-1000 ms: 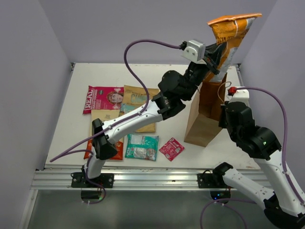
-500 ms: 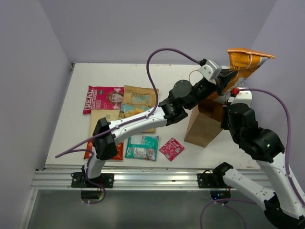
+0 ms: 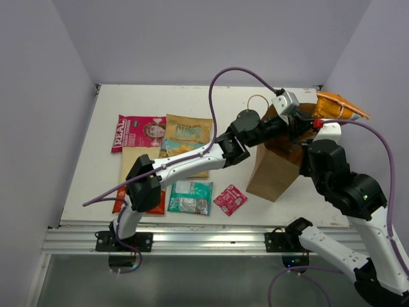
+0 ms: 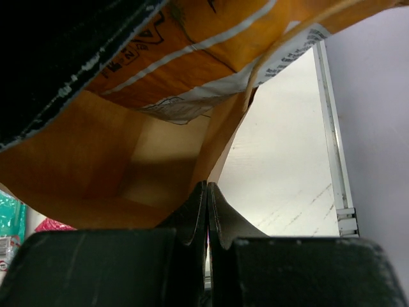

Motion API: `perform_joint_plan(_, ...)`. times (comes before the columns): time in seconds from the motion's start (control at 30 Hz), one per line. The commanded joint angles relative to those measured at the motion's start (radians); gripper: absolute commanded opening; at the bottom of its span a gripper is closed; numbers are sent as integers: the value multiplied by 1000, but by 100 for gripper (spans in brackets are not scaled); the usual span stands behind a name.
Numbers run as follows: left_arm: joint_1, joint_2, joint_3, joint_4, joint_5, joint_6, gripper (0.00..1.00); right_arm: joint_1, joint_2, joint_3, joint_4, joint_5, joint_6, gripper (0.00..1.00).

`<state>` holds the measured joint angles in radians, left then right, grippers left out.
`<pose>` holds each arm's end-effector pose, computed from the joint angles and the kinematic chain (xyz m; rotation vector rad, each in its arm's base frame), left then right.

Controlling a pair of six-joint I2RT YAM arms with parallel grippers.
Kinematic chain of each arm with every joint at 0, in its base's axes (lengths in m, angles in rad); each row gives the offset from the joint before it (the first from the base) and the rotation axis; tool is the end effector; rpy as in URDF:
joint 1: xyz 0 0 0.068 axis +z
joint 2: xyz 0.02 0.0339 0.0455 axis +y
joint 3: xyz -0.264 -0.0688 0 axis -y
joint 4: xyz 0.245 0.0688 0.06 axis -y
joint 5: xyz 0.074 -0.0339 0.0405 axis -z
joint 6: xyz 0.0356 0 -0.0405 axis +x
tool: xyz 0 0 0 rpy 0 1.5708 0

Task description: Place the snacks into the paper bag

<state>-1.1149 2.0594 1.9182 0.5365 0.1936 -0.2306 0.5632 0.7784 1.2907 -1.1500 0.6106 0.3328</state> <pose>0.2120 -0.4479 0.4135 0.7118 1.0703 -1.2861 0.0946 0.0356 0.4098 0.0879 2.0813 -0.1356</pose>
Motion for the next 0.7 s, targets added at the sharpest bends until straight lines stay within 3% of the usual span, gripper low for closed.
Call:
perform_joint_plan(0.0, 10, 19, 73, 75, 156, -114, 0, -2, 12, 47, 4, -6, -1, 0)
perform_joint_plan(0.3, 96, 80, -17, 233, 283, -401, 0, -2, 28, 45, 22, -21, -3, 0)
perform_joint_plan(0.67, 109, 41, -145, 209, 238, -351, 0, -2, 39, 39, 26, -22, -6, 0)
